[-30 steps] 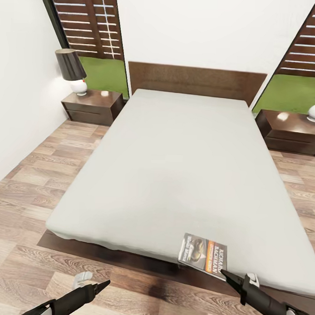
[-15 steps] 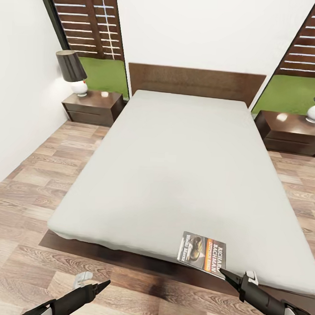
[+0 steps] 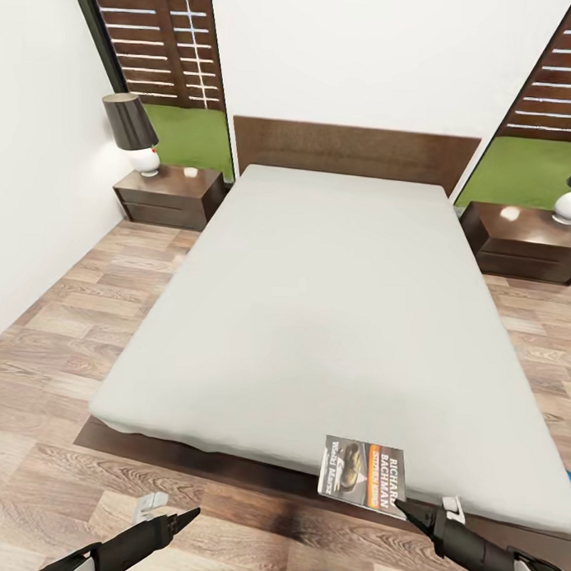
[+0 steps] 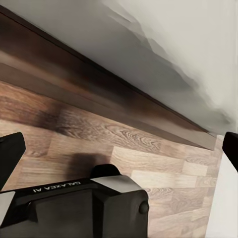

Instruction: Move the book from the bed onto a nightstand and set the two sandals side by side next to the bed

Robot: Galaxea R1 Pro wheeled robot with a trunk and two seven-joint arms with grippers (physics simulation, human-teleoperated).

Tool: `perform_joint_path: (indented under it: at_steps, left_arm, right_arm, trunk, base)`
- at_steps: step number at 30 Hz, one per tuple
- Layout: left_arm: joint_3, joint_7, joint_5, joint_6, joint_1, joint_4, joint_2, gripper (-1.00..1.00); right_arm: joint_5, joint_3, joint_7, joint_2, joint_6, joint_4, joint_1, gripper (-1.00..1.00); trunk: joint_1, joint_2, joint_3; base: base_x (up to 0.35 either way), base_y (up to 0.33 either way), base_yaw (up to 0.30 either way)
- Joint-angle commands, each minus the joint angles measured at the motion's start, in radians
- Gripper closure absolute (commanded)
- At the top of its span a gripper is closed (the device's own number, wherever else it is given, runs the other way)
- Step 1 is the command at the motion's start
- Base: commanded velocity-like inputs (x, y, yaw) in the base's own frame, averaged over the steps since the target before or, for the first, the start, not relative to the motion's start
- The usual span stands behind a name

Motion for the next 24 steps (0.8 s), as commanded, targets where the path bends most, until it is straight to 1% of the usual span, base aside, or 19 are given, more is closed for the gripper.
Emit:
perform_joint_path:
  at_steps: [1, 3, 4, 5, 9, 11, 13, 14, 16, 17, 18, 20, 23, 24]
  left_arm:
    - [0.008, -0.002, -0.008, -0.006, -0.001, 0.001, 0.000, -1.00]
    - [0.008, -0.002, -0.008, -0.006, -0.001, 0.001, 0.000, -1.00]
    - [0.008, -0.002, -0.008, -0.006, -0.001, 0.001, 0.000, -1.00]
    - [0.008, -0.002, -0.008, -0.006, -0.001, 0.001, 0.000, -1.00]
    - [0.008, -0.003, -0.008, -0.006, -0.001, 0.001, 0.000, -1.00]
    - [0.008, -0.003, -0.009, -0.006, -0.001, 0.001, 0.000, -1.00]
    - [0.008, -0.003, -0.009, -0.006, -0.001, 0.001, 0.000, -1.00]
    - [0.008, -0.003, -0.009, -0.006, -0.001, 0.001, 0.000, -1.00]
    - [0.008, -0.003, -0.009, -0.006, -0.001, 0.001, 0.000, -1.00]
    - [0.008, -0.003, -0.009, -0.006, -0.001, 0.001, 0.000, -1.00]
    - [0.008, -0.002, -0.009, -0.006, -0.001, 0.001, 0.000, -1.00]
    - [0.008, 0.000, -0.009, -0.006, -0.001, 0.001, 0.000, -1.00]
    - [0.007, 0.003, -0.014, -0.007, 0.002, 0.001, 0.002, -1.00]
    - [0.006, 0.003, -0.016, -0.007, 0.003, 0.001, 0.002, -1.00]
  right_arm:
    - [-0.004, 0.005, -0.001, -0.001, -0.003, 0.000, -0.001, 1.00]
    - [0.001, 0.005, -0.001, 0.000, -0.038, -0.003, -0.001, 1.00]
    - [0.005, 0.006, 0.001, 0.001, -0.080, -0.007, -0.001, 1.00]
    - [0.006, 0.006, 0.003, 0.002, -0.102, -0.010, -0.001, 1.00]
    - [0.007, 0.007, 0.009, 0.000, -0.132, -0.017, -0.001, 1.00]
    - [0.008, 0.008, 0.040, 0.000, -0.137, -0.018, -0.001, 1.00]
    - [0.008, 0.009, 0.090, 0.000, -0.139, -0.018, -0.001, 1.00]
    - [0.012, 0.011, 0.128, 0.000, -0.140, -0.018, -0.001, 1.00]
    - [0.040, 0.020, 0.179, 0.000, -0.142, -0.013, -0.001, 1.00]
    - [0.052, 0.021, 0.186, 0.000, -0.142, -0.011, -0.001, 1.00]
    - [0.079, 0.023, 0.196, -0.001, -0.142, -0.007, -0.001, 1.00]
    - [0.139, 0.025, 0.206, -0.001, -0.146, -0.002, -0.001, 1.00]
    - [0.192, 0.026, 0.211, -0.001, -0.166, 0.011, -0.001, 1.00]
    - [0.197, 0.027, 0.211, -0.001, -0.172, 0.016, -0.001, 1.00]
  trunk:
    - [-0.004, 0.006, 0.002]
    - [-0.011, 0.020, 0.009]
    - [-0.015, 0.027, 0.012]
    - [-0.019, 0.034, 0.015]
    - [-0.034, 0.062, 0.028]
    - [-0.042, 0.076, 0.034]
    - [-0.050, 0.090, 0.040]
    - [-0.054, 0.097, 0.043]
    - [-0.061, 0.111, 0.049]
    - [-0.065, 0.118, 0.053]
    - [-0.069, 0.125, 0.056]
    - [-0.077, 0.139, 0.062]
    - [-0.088, 0.160, 0.071]
    - [-0.092, 0.167, 0.075]
  base:
    - [0.000, 0.000, 0.000]
    - [0.000, 0.000, 0.000]
    - [0.000, 0.000, 0.000]
    - [0.000, 0.000, 0.000]
    - [0.000, 0.000, 0.000]
    - [0.000, 0.000, 0.000]
    - [0.000, 0.000, 0.000]
    - [0.000, 0.000, 0.000]
    - [0.000, 0.000, 0.000]
    - [0.000, 0.000, 0.000]
    - [0.000, 0.000, 0.000]
    - [0.000, 0.000, 0.000]
    - [0.000, 0.000, 0.000]
    - [0.000, 0.000, 0.000]
